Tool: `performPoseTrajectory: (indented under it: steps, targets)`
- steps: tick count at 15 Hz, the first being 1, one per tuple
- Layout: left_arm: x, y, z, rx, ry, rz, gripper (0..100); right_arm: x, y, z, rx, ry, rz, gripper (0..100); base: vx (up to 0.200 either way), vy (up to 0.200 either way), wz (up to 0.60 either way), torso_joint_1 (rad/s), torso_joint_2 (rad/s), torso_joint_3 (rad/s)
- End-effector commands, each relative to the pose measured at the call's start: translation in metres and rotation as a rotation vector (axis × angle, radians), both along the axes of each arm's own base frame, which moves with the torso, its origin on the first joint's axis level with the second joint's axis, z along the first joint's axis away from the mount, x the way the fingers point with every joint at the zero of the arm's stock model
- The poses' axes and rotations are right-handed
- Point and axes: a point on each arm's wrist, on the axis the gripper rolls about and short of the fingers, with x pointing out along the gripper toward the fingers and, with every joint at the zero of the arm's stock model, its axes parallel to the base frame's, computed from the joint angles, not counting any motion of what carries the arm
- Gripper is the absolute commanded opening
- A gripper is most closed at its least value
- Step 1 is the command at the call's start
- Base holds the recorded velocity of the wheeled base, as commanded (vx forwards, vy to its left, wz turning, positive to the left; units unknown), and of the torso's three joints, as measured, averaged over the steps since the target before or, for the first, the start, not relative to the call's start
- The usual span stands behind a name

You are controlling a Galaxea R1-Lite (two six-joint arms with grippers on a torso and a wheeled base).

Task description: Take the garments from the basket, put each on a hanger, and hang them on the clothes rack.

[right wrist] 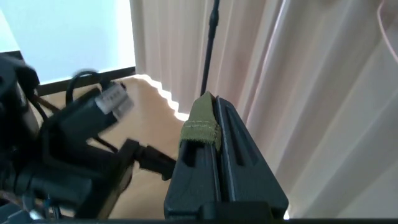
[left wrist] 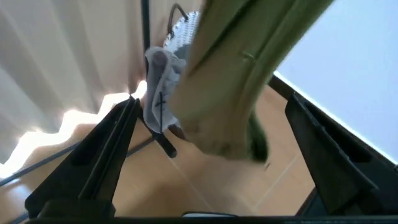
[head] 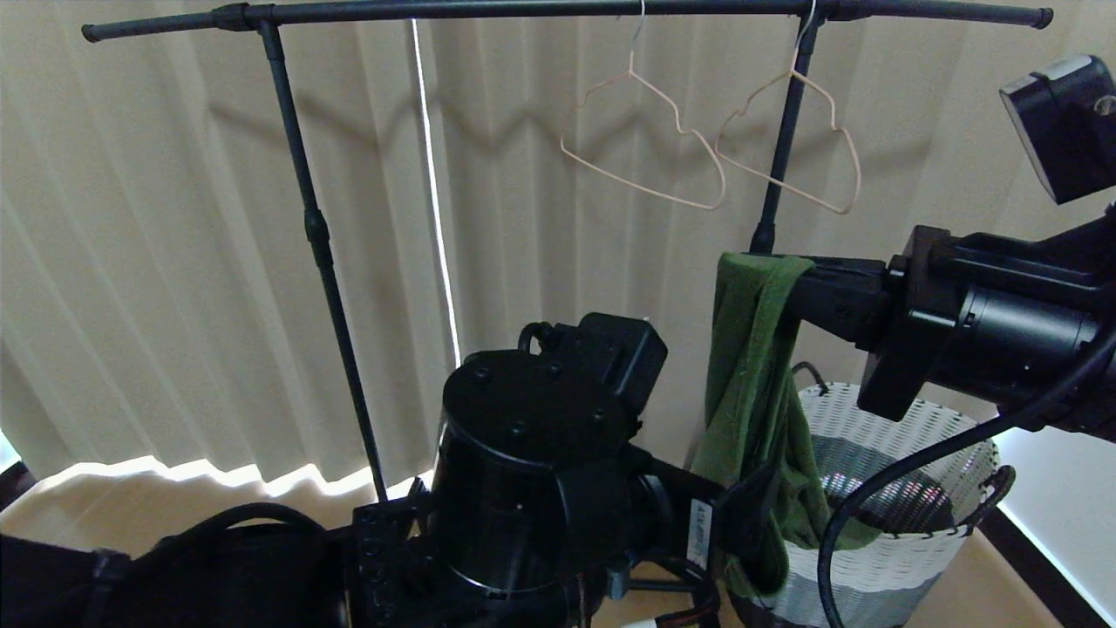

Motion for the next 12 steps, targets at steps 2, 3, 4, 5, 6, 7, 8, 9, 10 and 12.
performPoseTrajectory:
  steps: [2,3,4,5,6,7,8,9,10,12]
  targets:
    - [0.01,-0.014,-0.009,-0.038,-0.007,0.025,100,-0.004,-0.003,0.0,0.003,-0.003,0.0,0,0.0,0.0,0.0,0.0,0.0,0.0]
    - [0.011,-0.014,-0.01,-0.031,-0.008,0.04,100,-0.005,-0.004,0.0,0.003,-0.003,0.0,0,0.0,0.0,0.0,0.0,0.0,0.0]
    - [0.016,-0.014,-0.013,-0.023,-0.009,0.073,100,-0.006,-0.005,0.0,0.004,-0.004,0.0,0,0.0,0.0,0.0,0.0,0.0,0.0]
    - [0.019,-0.014,-0.016,-0.014,-0.008,0.086,100,-0.007,-0.005,-0.001,0.003,-0.003,0.0,0,0.0,0.0,0.0,0.0,0.0,0.0]
    - [0.019,-0.014,-0.019,-0.006,-0.004,0.089,100,-0.009,-0.007,-0.001,0.003,-0.005,0.0,0,0.0,0.0,0.0,0.0,0.0,0.0]
    - [0.019,-0.014,-0.021,0.001,-0.001,0.091,100,-0.009,-0.007,-0.002,0.001,-0.003,-0.001,0,0.0,0.0,0.0,0.0,0.0,0.0]
    - [0.02,-0.014,-0.023,0.006,0.001,0.095,100,-0.01,-0.008,-0.002,0.003,-0.003,-0.003,0,0.0,0.0,0.0,0.0,0.0,0.0]
    - [0.02,-0.014,-0.023,0.008,0.0,0.096,100,-0.01,-0.01,-0.002,0.002,-0.002,-0.009,0,0.0,0.0,0.0,0.0,0.0,0.0]
    - [0.019,-0.014,-0.023,0.011,0.0,0.096,100,-0.011,-0.011,-0.002,0.004,-0.004,-0.009,0,0.0,0.0,0.0,0.0,0.0,0.0]
    - [0.016,-0.013,-0.025,0.016,0.003,0.087,100,-0.011,-0.011,-0.002,0.004,-0.004,-0.01,0,0.0,0.0,0.0,0.0,0.0,0.0]
